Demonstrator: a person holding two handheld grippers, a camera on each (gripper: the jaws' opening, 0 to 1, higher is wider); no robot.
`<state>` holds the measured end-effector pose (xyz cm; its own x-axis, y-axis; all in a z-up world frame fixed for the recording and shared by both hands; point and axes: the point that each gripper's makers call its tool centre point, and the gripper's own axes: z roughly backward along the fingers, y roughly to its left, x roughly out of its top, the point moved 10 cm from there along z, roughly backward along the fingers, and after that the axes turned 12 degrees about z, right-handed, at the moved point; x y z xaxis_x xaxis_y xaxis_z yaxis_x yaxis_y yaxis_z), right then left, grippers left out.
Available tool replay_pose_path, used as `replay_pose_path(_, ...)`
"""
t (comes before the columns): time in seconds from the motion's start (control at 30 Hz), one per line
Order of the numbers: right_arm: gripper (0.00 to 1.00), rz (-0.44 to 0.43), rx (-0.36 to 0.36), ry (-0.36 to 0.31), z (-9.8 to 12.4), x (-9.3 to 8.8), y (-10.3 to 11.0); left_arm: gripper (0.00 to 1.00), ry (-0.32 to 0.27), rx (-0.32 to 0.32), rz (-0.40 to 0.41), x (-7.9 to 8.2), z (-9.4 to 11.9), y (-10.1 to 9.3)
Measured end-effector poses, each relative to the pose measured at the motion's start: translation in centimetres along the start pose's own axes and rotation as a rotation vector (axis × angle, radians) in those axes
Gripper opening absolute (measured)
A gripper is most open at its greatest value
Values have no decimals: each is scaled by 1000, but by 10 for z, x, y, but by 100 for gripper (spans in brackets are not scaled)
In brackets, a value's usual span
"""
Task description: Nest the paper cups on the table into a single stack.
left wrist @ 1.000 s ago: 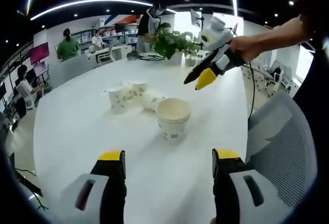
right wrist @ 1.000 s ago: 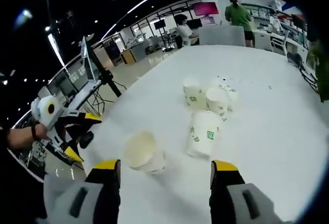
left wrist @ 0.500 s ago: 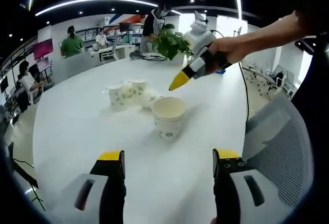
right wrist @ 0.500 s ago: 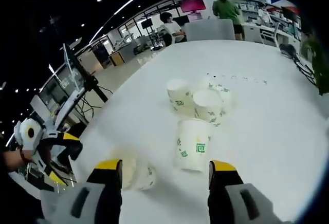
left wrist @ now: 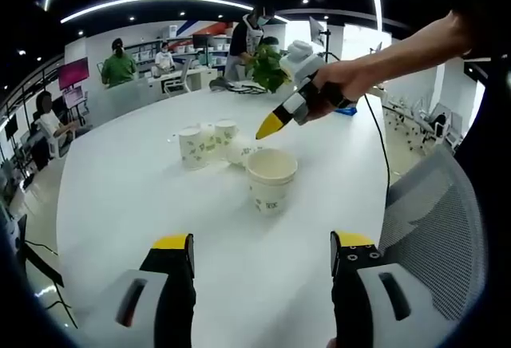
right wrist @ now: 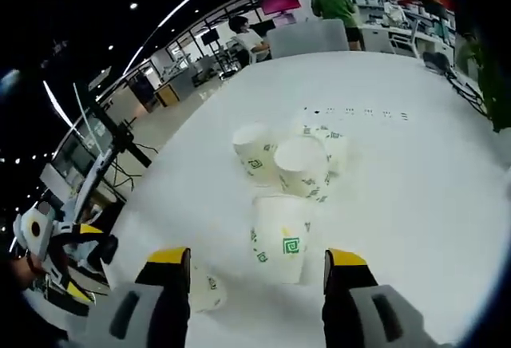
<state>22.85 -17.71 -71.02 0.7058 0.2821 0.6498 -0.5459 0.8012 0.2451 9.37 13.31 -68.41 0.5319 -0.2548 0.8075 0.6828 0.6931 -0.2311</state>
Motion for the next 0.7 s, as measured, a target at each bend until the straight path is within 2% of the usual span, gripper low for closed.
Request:
replay_pose_path(0.07,68,-4,-3,18,-8,-1,-7,67,0,3,-2,0,0,1)
replay_pose_path(0.4,65,-19,-25,70,-26,-3,-14,68,-5,13,5,1,3,3)
replay_pose_path(0.53,62,-40,-31,90,-35,-3,-15,68,-6,18,8,0,4,3)
replay_pose_path(0.7,59,-27,-48,118,-39,-4,-8,68,-5,23,11,1,7,0)
